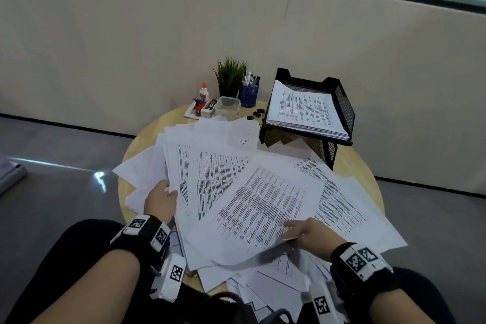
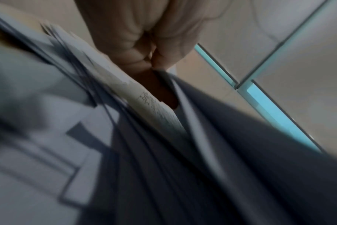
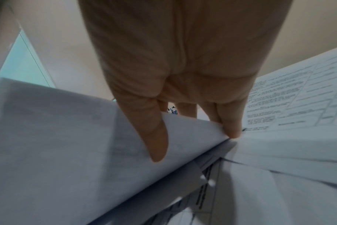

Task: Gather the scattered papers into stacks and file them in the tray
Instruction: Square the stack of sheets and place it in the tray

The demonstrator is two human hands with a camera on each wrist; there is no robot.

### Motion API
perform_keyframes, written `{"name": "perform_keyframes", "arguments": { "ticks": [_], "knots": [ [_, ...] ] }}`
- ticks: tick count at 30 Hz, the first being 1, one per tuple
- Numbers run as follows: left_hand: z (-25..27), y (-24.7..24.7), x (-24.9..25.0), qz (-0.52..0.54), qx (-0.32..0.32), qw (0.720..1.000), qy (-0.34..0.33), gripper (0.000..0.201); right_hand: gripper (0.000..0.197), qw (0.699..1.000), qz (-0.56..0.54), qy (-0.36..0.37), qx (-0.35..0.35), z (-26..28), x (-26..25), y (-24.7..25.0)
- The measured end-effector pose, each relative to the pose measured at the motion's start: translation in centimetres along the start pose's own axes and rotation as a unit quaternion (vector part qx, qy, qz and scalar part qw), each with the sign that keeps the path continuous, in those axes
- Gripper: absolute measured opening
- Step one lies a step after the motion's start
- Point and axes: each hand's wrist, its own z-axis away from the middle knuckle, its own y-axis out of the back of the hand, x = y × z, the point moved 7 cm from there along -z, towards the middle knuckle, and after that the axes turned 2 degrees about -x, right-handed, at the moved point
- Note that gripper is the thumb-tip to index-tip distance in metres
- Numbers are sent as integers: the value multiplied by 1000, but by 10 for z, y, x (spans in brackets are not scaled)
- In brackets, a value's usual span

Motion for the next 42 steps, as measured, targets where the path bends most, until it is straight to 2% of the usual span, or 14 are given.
{"name": "perform_keyframes", "arguments": {
  "ticks": [4,9,12,13,16,18,20,21,24,30,33,36,39,42],
  "knots": [
    [1,3,1,23,-3,1000,10,32,64,1000,12,19,-5,2,-7,2],
    [-2,-1,-9,57,-8,997,46,10,50,991,-22,-87,96,2,17,19],
    [-2,-13,-13,154,-60,984,60,11,38,982,-36,-147,117,-3,27,19],
    [0,-18,-13,178,-88,978,65,19,31,982,-28,-148,116,-5,27,19],
    [7,-32,-13,181,-176,964,85,66,27,986,-8,-139,97,-11,21,17],
    [2,-43,-24,139,-214,963,86,95,36,990,6,-123,74,-13,11,16],
    [1,-48,-26,112,-235,962,85,106,50,992,17,-113,51,-16,3,14],
    [7,-45,-18,104,-236,962,89,99,57,991,16,-120,48,-18,4,14],
    [19,-35,-4,128,-211,965,92,46,70,985,33,-146,81,-24,15,20],
    [4,-14,-10,122,-102,983,93,35,104,969,77,-225,64,-23,43,12],
    [-1,-2,-13,75,-56,991,101,12,88,966,79,-232,77,-24,45,15],
    [-6,2,-19,55,-46,992,107,25,61,965,103,-228,81,-24,41,18],
    [-5,4,-20,42,-32,992,116,11,34,967,105,-214,92,-23,36,23],
    [-4,4,-21,37,-30,992,119,18,14,968,128,-195,89,-23,29,27]
  ]
}}
